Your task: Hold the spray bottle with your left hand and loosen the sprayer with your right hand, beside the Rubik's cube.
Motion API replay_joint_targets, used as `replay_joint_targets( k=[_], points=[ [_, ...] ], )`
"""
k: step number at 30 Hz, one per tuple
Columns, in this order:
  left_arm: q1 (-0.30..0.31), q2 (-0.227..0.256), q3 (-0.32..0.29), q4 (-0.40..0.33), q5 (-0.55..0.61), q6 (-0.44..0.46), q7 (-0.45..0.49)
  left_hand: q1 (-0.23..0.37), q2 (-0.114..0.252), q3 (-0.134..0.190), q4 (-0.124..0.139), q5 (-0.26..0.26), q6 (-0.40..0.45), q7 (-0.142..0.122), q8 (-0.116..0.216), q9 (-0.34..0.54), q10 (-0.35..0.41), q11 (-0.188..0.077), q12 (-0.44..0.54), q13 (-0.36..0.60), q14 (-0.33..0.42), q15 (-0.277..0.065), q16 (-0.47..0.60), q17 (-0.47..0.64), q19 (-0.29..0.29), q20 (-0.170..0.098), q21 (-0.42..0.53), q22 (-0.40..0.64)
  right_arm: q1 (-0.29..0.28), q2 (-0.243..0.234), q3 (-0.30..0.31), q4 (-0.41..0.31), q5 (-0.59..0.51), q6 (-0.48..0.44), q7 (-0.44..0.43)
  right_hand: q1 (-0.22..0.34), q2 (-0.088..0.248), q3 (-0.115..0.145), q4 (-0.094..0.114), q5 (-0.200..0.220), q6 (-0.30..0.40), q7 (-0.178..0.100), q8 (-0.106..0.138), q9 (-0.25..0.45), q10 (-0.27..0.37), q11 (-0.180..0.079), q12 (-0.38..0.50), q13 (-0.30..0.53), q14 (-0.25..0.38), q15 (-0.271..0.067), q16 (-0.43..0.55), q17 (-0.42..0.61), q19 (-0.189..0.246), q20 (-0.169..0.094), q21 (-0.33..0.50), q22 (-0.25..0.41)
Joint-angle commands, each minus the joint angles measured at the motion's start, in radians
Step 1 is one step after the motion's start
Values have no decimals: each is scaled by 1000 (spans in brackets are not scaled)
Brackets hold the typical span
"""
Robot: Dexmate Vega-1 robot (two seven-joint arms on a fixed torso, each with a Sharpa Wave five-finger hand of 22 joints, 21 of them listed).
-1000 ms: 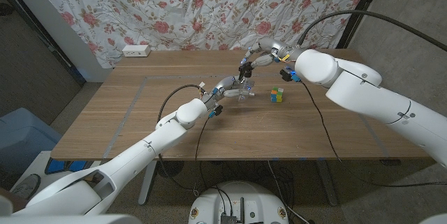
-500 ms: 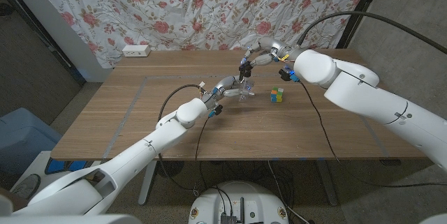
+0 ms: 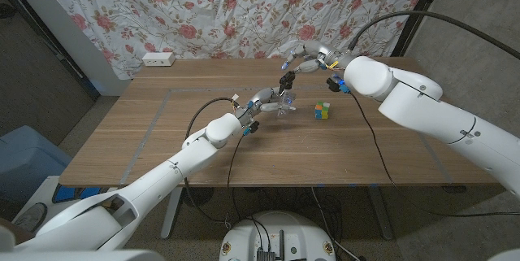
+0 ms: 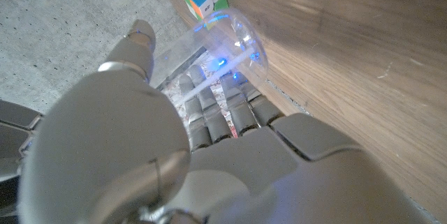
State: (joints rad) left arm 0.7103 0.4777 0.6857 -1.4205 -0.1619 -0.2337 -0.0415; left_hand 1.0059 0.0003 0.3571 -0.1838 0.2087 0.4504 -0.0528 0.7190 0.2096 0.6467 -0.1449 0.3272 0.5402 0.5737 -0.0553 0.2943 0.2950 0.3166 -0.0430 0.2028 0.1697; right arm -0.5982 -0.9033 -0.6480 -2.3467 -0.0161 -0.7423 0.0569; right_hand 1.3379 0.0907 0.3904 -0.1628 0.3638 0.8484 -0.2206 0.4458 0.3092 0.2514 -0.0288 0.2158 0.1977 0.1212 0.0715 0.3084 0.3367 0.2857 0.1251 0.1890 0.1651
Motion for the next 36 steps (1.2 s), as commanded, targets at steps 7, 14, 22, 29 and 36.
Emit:
replay_joint_targets(
  k=[7, 14, 22, 29, 36],
  points=[
    [-19, -17, -3, 43, -2, -22, 9, -92, 108, 24, 15, 0, 18, 8, 6, 2, 25, -13, -3, 5, 10, -113, -1, 3, 9, -21, -3, 6, -7, -22, 47, 6, -5, -4, -21, -103, -19, -51, 28, -10, -97, 1, -64, -28, -18, 32, -9, 5, -1, 23, -1, 0, 26, 14, 8, 3],
    [-30, -25, -4, 65, 0, -38, 11, -91, 106, 24, 13, -1, 20, 5, 7, 2, 28, -13, -3, 6, 11, -114, -1, 4, 10, -22, -3, 6, -40, -29, 60, 14, -26, 43, -69, -229, -11, -99, 69, -21, -118, 62, -93, -44, -8, 55, -6, 6, 6, 44, -9, -7, 35, 28, 5, 4],
    [-30, -28, -4, 71, -5, -41, 10, -91, 105, 24, 13, -1, 24, 8, 8, 2, 31, -15, -2, 7, 12, -115, 0, 5, 11, -23, -3, 6, -71, -48, 60, 32, -86, 131, -90, -364, -33, -155, 102, -36, -152, 106, -122, -53, 2, 75, -6, 5, 31, 53, -11, -17, 85, 49, 14, 4],
    [-34, -29, -4, 78, -5, -48, 6, -93, 107, 25, 15, -1, 24, 7, 8, 2, 33, -16, -2, 8, 12, -113, -1, 6, 11, -22, -3, 6, -94, -43, 78, 43, -93, 162, -76, -464, -54, -193, 126, -35, -171, 150, -138, -57, -2, 103, -9, 5, 48, 65, -15, -24, 110, 82, 14, 4],
    [-31, -24, -6, 72, -12, -45, 1, -105, 107, 25, 21, -2, 25, 9, 8, 2, 32, -11, -4, 9, 14, -113, -4, 4, 11, -23, -3, 6, -77, -36, 65, 21, -106, 89, -23, -613, -76, -243, 165, -42, -219, 219, -169, -55, -27, 143, -16, 5, 35, 108, -34, -31, 65, 93, -11, 5]
  ],
)
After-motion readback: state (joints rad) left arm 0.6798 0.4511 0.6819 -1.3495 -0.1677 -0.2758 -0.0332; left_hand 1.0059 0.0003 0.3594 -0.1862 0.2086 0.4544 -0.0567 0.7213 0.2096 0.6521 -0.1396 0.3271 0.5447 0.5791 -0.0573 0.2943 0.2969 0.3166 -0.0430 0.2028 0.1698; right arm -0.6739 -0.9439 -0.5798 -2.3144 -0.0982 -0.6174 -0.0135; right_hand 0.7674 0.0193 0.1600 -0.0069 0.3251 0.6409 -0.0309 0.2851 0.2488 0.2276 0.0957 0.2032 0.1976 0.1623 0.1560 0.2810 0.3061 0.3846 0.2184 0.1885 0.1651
